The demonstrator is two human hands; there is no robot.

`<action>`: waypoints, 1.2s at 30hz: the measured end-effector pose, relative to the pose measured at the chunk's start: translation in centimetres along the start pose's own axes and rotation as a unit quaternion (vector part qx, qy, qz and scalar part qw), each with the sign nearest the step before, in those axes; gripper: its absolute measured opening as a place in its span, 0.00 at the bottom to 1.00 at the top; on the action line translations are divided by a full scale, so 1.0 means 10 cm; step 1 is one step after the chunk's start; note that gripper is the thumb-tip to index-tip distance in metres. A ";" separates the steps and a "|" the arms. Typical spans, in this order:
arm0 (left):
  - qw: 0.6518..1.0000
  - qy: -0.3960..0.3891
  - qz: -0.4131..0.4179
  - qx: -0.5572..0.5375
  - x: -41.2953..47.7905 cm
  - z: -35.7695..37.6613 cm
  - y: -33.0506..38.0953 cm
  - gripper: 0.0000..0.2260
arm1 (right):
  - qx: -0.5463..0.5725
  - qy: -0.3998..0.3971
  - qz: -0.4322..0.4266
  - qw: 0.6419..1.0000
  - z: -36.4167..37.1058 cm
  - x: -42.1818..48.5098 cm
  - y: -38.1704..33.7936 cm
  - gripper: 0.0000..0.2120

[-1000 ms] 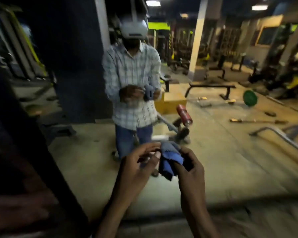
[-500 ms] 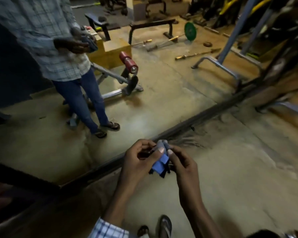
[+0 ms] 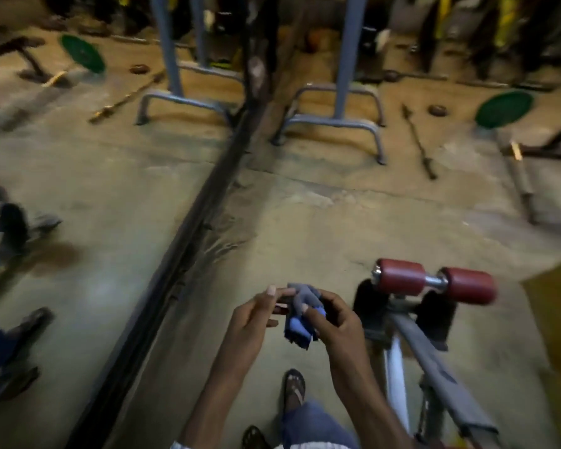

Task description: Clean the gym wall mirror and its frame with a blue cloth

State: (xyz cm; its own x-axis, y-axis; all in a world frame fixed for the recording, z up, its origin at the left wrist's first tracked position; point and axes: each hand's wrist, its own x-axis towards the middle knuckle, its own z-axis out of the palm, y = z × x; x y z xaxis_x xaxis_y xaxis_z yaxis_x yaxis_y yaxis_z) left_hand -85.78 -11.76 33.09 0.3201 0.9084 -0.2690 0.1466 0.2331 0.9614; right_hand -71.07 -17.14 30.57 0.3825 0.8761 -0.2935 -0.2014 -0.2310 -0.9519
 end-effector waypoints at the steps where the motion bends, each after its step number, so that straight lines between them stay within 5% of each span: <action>1: 1.000 -0.027 0.010 0.006 0.11 0.15 -0.01 0.15 | 0.010 0.034 0.007 0.999 -0.18 0.03 0.03 0.13; 4: 0.995 -0.082 0.028 0.044 0.48 0.56 -0.11 0.06 | 0.041 0.148 0.013 0.988 -0.65 0.12 0.06 0.13; 9: 0.973 -0.178 0.053 0.138 1.16 1.19 -0.18 0.11 | 0.075 0.318 0.004 0.945 -1.43 0.46 0.07 0.14; 20: 0.882 -0.313 0.192 0.294 3.00 2.70 0.11 0.14 | 0.140 0.520 -0.013 0.843 -2.70 1.58 0.01 0.12; 29: 0.726 -0.463 0.305 0.407 4.33 3.92 -0.03 0.19 | 0.069 0.627 0.060 0.773 -3.22 2.67 0.40 0.12; 36: 0.593 -0.612 0.334 0.404 5.36 4.82 -0.56 0.21 | 0.060 0.714 0.141 0.683 -3.25 3.71 1.03 0.13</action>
State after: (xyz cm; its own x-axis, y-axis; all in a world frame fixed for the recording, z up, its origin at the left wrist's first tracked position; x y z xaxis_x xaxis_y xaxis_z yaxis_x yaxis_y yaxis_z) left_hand -24.37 18.91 10.42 0.9259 -0.3416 -0.1614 -0.1521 -0.7281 0.6684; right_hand -29.61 -0.74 7.03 0.7851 -0.5232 -0.3315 -0.4885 -0.1940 -0.8507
